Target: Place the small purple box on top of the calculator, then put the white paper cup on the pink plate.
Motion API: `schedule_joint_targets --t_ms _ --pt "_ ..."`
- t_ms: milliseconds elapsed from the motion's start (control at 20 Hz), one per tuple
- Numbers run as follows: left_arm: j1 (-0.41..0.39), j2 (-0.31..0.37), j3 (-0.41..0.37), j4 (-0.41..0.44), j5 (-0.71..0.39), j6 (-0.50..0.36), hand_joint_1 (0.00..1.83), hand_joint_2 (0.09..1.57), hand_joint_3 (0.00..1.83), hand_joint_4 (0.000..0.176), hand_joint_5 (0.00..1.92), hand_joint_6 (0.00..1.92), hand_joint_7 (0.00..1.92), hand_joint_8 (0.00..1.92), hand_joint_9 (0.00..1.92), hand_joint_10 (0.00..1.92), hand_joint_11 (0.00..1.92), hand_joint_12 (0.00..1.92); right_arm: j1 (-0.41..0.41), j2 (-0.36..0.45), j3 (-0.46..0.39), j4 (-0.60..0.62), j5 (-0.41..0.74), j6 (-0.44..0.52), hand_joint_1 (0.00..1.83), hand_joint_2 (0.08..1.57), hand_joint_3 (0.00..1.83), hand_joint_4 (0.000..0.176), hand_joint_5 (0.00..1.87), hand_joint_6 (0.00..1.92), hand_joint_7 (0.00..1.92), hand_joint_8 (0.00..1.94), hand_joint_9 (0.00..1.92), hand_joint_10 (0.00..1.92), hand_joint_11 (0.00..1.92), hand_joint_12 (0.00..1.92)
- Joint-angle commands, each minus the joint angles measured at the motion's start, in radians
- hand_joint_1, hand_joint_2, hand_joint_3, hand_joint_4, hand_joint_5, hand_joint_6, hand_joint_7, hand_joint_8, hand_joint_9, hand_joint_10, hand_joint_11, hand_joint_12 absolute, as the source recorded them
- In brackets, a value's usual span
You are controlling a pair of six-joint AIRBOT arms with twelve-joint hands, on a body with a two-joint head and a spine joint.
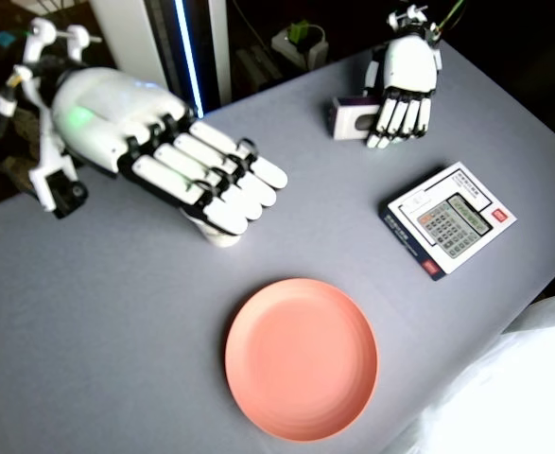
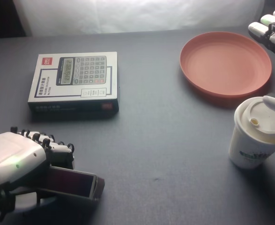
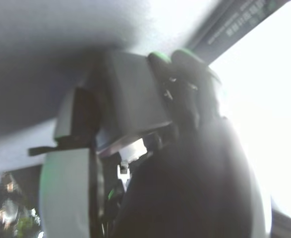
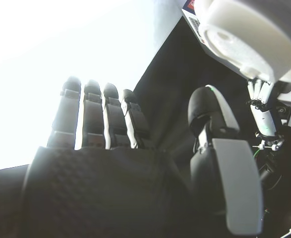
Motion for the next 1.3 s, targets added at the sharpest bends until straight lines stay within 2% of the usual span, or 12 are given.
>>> schedule_joint_targets --t_ms 0,250,450,550,700,800,900,950,1000,1050,1100,1250 --pt "-0.008 -0.002 -0.002 -0.001 -0.132 0.002 1.19 1.24 0.0 0.0 0.69 1.25 0.82 1.5 0.69 1.71 0.55 1.92 0.008 0.002 0.003 -0.012 0.122 0.003 0.36 1.31 0.03 0.0 0.0 0.0 0.0 0.0 0.0 0.0 0.0 0.0" --pt "-0.009 0.026 -0.018 -0.006 -0.23 0.002 1.21 1.23 0.0 0.0 0.72 1.18 0.83 1.5 0.69 1.69 0.48 1.92 0.008 0.002 0.003 -0.012 0.122 0.003 0.33 1.3 0.02 0.0 0.0 0.0 0.0 0.0 0.0 0.0 0.0 0.0" --pt "-0.029 0.023 0.002 -0.041 -0.301 0.002 1.21 1.23 0.0 0.0 0.73 1.12 0.81 1.56 0.8 1.84 0.62 1.92 0.013 0.002 0.004 -0.012 0.122 0.003 0.28 1.3 0.02 0.0 0.0 0.0 0.0 0.0 0.0 0.0 0.0 0.0" --pt "-0.061 0.005 0.029 -0.064 -0.307 0.002 1.23 1.21 0.0 0.0 0.77 1.09 0.87 1.47 0.81 1.76 0.64 1.92 0.014 0.002 0.004 -0.012 0.122 0.003 0.31 1.3 0.02 0.0 0.0 0.0 0.0 0.0 0.0 0.0 0.0 0.0" --pt "-0.157 -0.02 0.078 -0.06 -0.253 0.002 1.15 1.15 0.0 0.0 0.91 1.08 0.97 1.83 0.97 1.92 0.86 1.92 0.013 0.002 0.004 -0.011 0.123 0.003 0.31 1.3 0.02 0.0 0.0 0.0 0.0 0.0 0.0 0.0 0.0 0.0" --pt "-0.228 -0.044 0.121 -0.05 -0.195 0.002 1.14 1.15 0.0 0.0 0.9 1.12 0.97 1.69 0.97 1.92 0.96 1.92 0.013 0.001 0.005 -0.011 0.123 0.003 0.35 1.31 0.02 0.0 0.0 0.0 0.0 0.0 0.0 0.0 0.0 0.0" --pt "-0.288 -0.073 0.164 -0.048 -0.142 0.002 1.14 1.16 0.0 0.0 0.89 1.12 0.98 1.68 0.94 1.92 0.84 1.92 0.013 0.001 0.005 -0.011 0.123 0.003 0.36 1.31 0.02 0.0 0.0 0.0 0.0 0.0 0.0 0.0 0.0 0.0" --pt "-0.35 -0.106 0.208 -0.042 -0.091 0.002 1.14 1.15 0.0 0.0 0.91 1.09 0.97 1.72 1.01 1.9 1.0 1.92 0.009 0.001 0.006 -0.009 0.123 0.003 0.38 1.3 0.01 0.0 0.0 0.0 0.0 0.0 0.0 0.0 0.0 0.0" --pt "-0.403 -0.135 0.247 -0.041 -0.044 0.002 1.21 1.18 0.01 0.0 0.82 1.21 0.85 1.42 0.99 1.85 1.05 1.92 0.007 0.001 0.006 -0.008 0.124 0.003 0.38 1.3 0.01 0.0 0.0 0.0 0.0 0.0 0.0 0.0 0.0 0.0" --pt "-0.422 -0.147 0.265 -0.04 -0.021 0.002 1.21 1.18 0.01 0.0 0.82 1.21 0.85 1.42 0.99 1.85 1.05 1.92 0.006 0.001 0.006 -0.007 0.125 0.003 0.38 1.3 0.01 0.0 0.0 0.0 0.0 0.0 0.0 0.0 0.0 0.0" --pt "-0.445 -0.162 0.285 -0.04 0.007 0.002 1.23 1.19 0.01 0.0 0.82 1.02 0.86 1.48 1.04 1.8 1.1 1.92 0.005 0.001 0.006 -0.007 0.125 0.003 0.38 1.3 0.01 0.0 0.0 0.0 0.0 0.0 0.0 0.0 0.0 0.0" --pt "-0.517 -0.219 0.366 -0.05 0.112 0.003 1.24 1.18 0.0 0.0 0.82 0.97 0.9 1.42 1.03 1.63 1.0 1.89 0.004 0.0 0.007 -0.006 0.126 0.003 0.39 1.31 0.01 0.0 0.0 0.0 0.0 0.0 0.0 0.0 0.0 0.0"
